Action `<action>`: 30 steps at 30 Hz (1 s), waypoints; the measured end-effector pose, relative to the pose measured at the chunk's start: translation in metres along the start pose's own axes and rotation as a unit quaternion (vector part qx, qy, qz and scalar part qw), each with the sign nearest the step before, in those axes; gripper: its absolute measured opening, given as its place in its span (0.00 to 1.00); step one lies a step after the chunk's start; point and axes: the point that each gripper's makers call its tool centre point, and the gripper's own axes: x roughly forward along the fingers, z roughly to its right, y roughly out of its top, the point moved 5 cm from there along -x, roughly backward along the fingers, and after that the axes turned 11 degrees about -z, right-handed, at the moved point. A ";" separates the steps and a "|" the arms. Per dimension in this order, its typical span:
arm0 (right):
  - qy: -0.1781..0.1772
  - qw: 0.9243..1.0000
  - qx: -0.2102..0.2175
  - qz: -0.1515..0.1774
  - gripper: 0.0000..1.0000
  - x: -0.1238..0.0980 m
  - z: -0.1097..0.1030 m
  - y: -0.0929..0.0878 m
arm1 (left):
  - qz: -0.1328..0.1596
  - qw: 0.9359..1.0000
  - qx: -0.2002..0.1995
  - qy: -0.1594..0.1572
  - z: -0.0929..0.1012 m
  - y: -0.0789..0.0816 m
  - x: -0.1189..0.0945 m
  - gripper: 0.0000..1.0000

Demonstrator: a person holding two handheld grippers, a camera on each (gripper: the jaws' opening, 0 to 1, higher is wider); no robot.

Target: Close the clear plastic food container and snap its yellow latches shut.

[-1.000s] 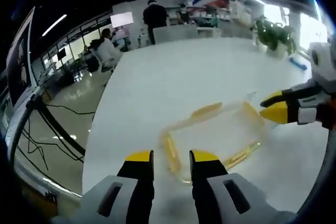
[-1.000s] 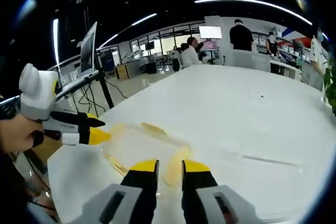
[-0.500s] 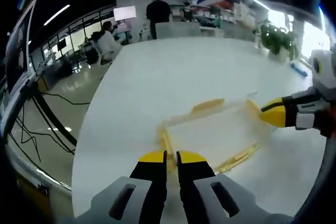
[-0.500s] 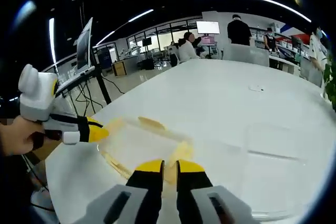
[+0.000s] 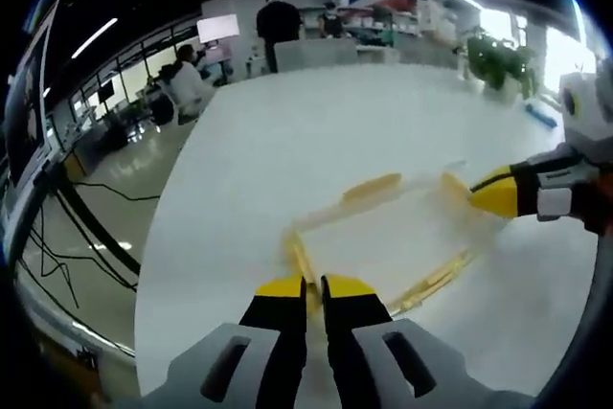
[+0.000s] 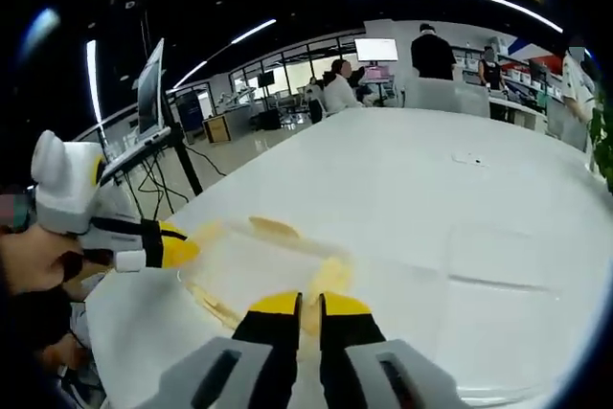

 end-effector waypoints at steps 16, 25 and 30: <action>0.008 1.000 -0.009 0.017 0.03 -0.017 -0.006 0.018 | 0.011 1.000 0.000 0.006 -0.001 0.010 -0.021 0.03; 0.010 1.000 -0.006 0.026 0.03 -0.029 -0.007 0.026 | 0.021 1.000 0.009 0.011 0.002 0.020 -0.033 0.03; 0.012 0.999 -0.007 0.030 0.03 -0.038 -0.009 0.027 | 0.018 1.000 0.011 0.016 0.006 0.022 -0.039 0.03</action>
